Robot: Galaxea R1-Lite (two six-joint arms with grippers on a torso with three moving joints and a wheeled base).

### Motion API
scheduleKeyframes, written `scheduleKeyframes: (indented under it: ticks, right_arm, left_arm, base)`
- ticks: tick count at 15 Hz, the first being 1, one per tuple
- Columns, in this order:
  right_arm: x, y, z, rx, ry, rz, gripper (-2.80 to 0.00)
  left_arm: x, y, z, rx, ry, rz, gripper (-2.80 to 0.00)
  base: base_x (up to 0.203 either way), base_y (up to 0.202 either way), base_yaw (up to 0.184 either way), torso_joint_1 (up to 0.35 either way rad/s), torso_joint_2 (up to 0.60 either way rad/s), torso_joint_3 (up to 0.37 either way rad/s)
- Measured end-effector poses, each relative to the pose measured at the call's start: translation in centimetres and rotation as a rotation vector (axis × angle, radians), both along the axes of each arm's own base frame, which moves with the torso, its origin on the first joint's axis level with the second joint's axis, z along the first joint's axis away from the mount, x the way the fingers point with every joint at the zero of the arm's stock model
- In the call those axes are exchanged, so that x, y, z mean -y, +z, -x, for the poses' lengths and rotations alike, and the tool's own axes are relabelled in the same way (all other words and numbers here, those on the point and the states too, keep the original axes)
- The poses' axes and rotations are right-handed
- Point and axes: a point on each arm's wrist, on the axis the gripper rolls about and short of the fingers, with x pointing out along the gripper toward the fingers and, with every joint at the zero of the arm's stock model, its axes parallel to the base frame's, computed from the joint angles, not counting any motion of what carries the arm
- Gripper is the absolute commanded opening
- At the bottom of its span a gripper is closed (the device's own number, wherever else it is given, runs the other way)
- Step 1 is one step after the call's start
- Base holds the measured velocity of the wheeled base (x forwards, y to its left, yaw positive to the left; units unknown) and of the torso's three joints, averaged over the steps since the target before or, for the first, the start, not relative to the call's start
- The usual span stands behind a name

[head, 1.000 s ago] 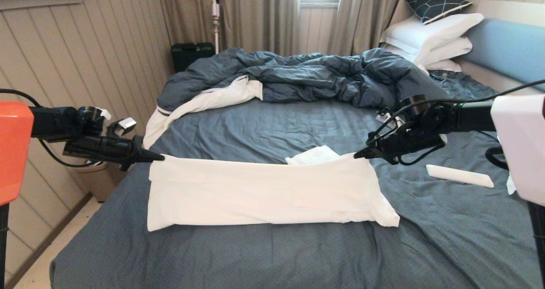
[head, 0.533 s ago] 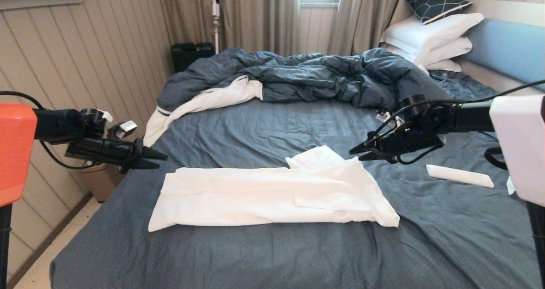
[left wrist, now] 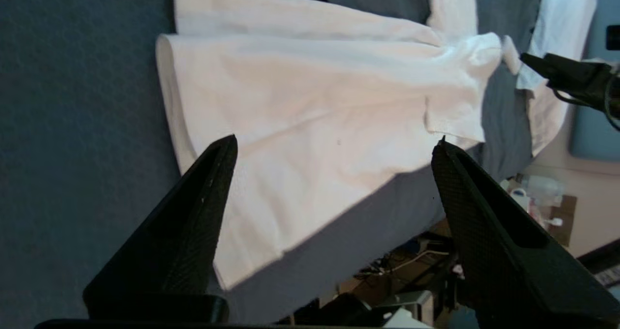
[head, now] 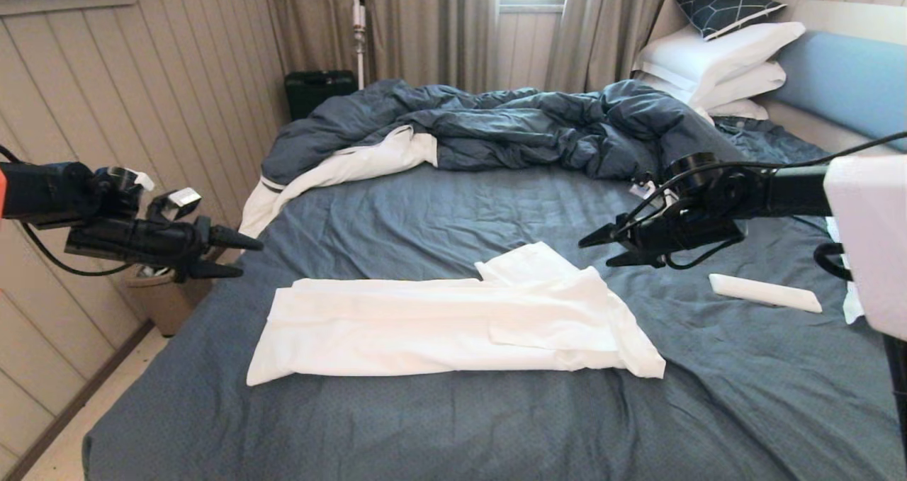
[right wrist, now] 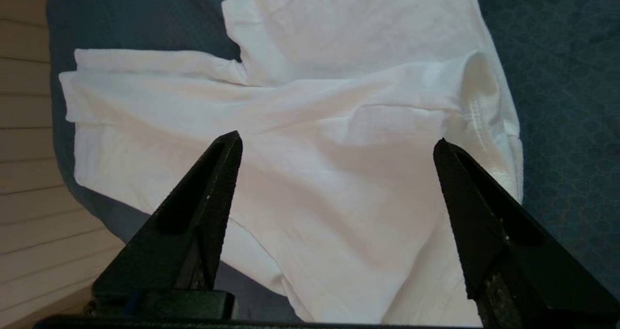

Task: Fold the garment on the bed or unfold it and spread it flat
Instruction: Fold the white T-shirt

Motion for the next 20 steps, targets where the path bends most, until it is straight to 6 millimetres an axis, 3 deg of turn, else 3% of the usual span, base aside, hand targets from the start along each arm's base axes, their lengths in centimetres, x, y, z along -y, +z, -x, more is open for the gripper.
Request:
scheduleKeyframes:
  ticks: [3, 4, 8, 11, 15, 20]
  right_arm:
    - [0.7, 0.3, 0.6, -0.031, -0.017, -0.004, 0.0]
    - [0.9, 0.4, 1.1, -0.061, -0.021, -0.004, 0.0]
    - [1.2, 0.1, 2.9, -0.144, -0.022, -0.004, 0.0]
    - [1.0, 0.0, 4.8, -0.175, -0.001, 0.008, 0.0]
    - [1.4, 0.5, 7.0, -0.193, -0.002, 0.017, 0.0]
    - [4.1, 1.2, 8.7, -0.193, -0.074, 0.011, 0.0]
  left_arm:
    - [0.0, 1.8, 2.9, 0.01, -0.004, -0.005, 0.0]
    - [0.2, 2.1, 4.1, 0.009, -0.013, -0.009, -2.8]
    - [1.2, 2.7, 8.9, 0.013, -0.057, -0.029, -2.8]
    - [1.6, 2.5, 10.2, 0.001, -0.068, -0.033, -2.8]
    - [1.6, 2.3, 10.2, 0.003, -0.07, -0.038, -2.8]
    - [1.0, 1.5, 8.0, 0.02, -0.069, -0.046, -2.8]
  base:
    - [0.0, 0.0, 0.0, 0.0, 0.0, 0.0]
    - [0.0, 0.0, 0.0, 0.0, 0.0, 0.0]
    - [0.0, 0.0, 0.0, 0.0, 0.0, 0.0]
    - [0.0, 0.0, 0.0, 0.0, 0.0, 0.0]
    - [0.0, 0.0, 0.0, 0.0, 0.0, 0.0]
    - [0.0, 0.0, 0.0, 0.0, 0.0, 0.0]
